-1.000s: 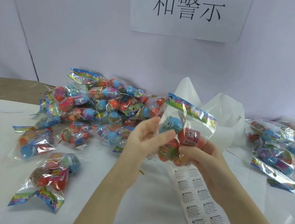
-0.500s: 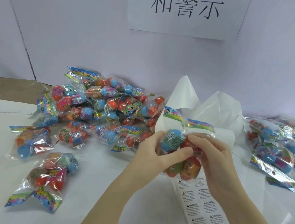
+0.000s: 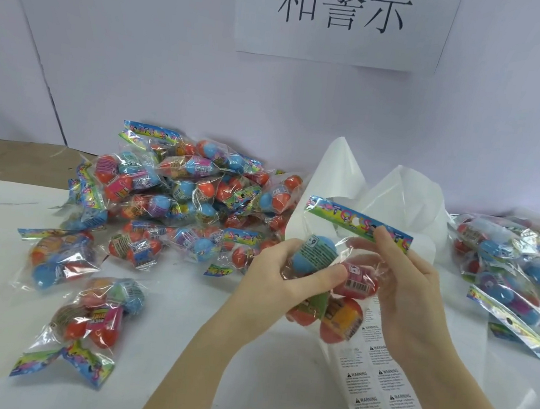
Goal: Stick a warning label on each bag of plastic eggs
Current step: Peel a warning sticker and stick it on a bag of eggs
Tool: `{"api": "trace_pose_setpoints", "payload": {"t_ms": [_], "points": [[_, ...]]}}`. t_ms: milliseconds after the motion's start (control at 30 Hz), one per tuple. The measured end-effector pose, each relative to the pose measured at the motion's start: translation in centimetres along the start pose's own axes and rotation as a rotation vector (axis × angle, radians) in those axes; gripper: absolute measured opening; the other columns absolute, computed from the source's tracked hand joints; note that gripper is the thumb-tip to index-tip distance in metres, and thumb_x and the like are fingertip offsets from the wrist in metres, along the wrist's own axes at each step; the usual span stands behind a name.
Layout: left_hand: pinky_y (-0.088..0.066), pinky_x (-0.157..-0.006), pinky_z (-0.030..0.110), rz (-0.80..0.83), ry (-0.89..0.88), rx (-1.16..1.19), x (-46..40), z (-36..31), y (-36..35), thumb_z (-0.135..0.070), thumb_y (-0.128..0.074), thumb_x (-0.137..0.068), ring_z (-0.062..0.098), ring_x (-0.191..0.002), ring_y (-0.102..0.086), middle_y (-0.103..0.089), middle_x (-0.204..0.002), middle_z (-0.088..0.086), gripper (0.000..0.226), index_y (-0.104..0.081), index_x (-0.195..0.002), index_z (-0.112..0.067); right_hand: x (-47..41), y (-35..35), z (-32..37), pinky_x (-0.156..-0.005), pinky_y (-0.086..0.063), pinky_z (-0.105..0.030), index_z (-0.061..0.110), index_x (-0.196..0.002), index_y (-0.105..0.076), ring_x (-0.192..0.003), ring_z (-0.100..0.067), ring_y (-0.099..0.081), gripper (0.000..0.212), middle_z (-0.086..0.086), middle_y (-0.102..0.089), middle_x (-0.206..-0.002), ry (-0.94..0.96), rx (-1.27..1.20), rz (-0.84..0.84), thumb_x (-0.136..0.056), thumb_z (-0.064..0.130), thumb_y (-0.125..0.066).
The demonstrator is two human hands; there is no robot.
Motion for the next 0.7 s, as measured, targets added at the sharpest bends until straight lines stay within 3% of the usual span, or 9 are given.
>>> {"api": "trace_pose_setpoints", "payload": {"t_ms": [100,167,233,333,433,500,600,700], "points": [[-0.054,-0.07,0.052,0.012,0.007,-0.005,0.1,0.0,0.0,-0.041,-0.072,-0.066,0.027,-0.077,-0.068,-0.072,-0.086,0.009,0.038,-0.066,-0.094,-0.016,0.0,-0.1,-0.1,-0.068,-0.045,-0.033,0.017,-0.067,-0.077,-0.061,-0.014,-0.061,0.028,0.0,-0.07,-0.068,-0.005,-0.045,-0.004,-0.068,0.04,-0.059],[-0.055,-0.063,0.042,-0.027,-0.034,0.007,0.1,-0.3,0.0,-0.044,-0.079,-0.068,0.024,-0.071,-0.067,-0.071,-0.079,0.005,0.039,-0.066,-0.091,-0.016,-0.1,-0.2,0.0,-0.065,-0.046,-0.029,0.023,-0.07,-0.077,-0.06,-0.011,-0.061,0.03,0.002,-0.071,-0.071,-0.003,-0.075,0.032,-0.07,0.043,-0.056],[-0.051,-0.051,0.027,-0.143,-0.105,0.076,0.0,-0.6,0.3,-0.046,-0.072,-0.065,0.014,-0.062,-0.063,-0.068,-0.071,-0.003,0.037,-0.063,-0.088,-0.019,-0.3,-0.2,0.2,-0.063,-0.048,-0.022,0.029,-0.078,-0.077,-0.063,-0.008,-0.062,0.031,0.004,-0.071,-0.076,-0.015,-0.099,0.088,-0.07,0.048,-0.054],[-0.046,-0.043,0.015,-0.26,-0.144,0.23,0.0,-0.9,0.7,-0.047,-0.059,-0.063,0.0,-0.053,-0.059,-0.065,-0.062,-0.014,0.028,-0.061,-0.086,-0.031,-0.3,-0.2,-0.1,-0.067,-0.046,-0.023,0.027,-0.094,-0.075,-0.07,-0.01,-0.062,0.035,0.001,-0.071,-0.083,-0.012,0.012,0.178,-0.062,0.042,-0.073],[-0.047,-0.047,0.015,-0.192,-0.123,0.295,0.0,-1.0,0.7,-0.049,-0.067,-0.065,0.007,-0.058,-0.062,-0.068,-0.067,-0.011,0.018,-0.068,-0.083,-0.046,0.3,-0.9,-0.4,-0.067,-0.048,-0.018,0.023,-0.097,-0.073,-0.075,-0.01,-0.064,0.039,0.001,-0.073,-0.086,-0.009,0.158,0.328,-0.061,0.037,-0.076],[-0.047,-0.05,0.018,-0.147,-0.132,0.266,0.0,-0.9,0.7,-0.034,-0.081,-0.067,0.011,-0.061,-0.061,-0.068,-0.072,-0.007,0.035,-0.066,-0.099,-0.036,0.5,-1.0,-0.5,-0.063,-0.047,-0.013,0.022,-0.09,-0.074,-0.075,-0.008,-0.067,0.03,0.0,-0.074,-0.085,-0.012,0.165,0.35,-0.061,0.024,-0.078],[-0.049,-0.053,0.019,-0.138,-0.123,0.219,-0.1,-0.5,0.8,-0.022,-0.079,-0.061,0.009,-0.059,-0.061,-0.068,-0.075,-0.005,0.058,-0.059,-0.115,-0.021,0.4,-0.8,-0.7,-0.059,-0.047,-0.015,0.014,-0.085,-0.071,-0.07,-0.009,-0.065,0.026,-0.001,-0.072,-0.077,-0.035,0.164,0.307,-0.06,0.016,-0.074],[-0.048,-0.054,0.018,-0.124,-0.097,0.173,-0.1,-0.4,0.7,-0.007,-0.075,-0.07,0.007,-0.056,-0.061,-0.068,-0.067,-0.007,0.032,-0.062,-0.099,-0.011,0.3,-0.8,-0.9,-0.058,-0.047,-0.017,0.012,-0.084,-0.068,-0.066,-0.01,-0.061,0.026,-0.002,-0.067,-0.07,-0.041,0.186,0.298,-0.058,0.011,-0.07]]}}
Point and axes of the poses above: each hand's wrist, its own x-axis away from the middle knuckle, its own y-axis out of the back of the hand, z = x × y, the point moved 3 cm from there along -x, towards the middle knuckle
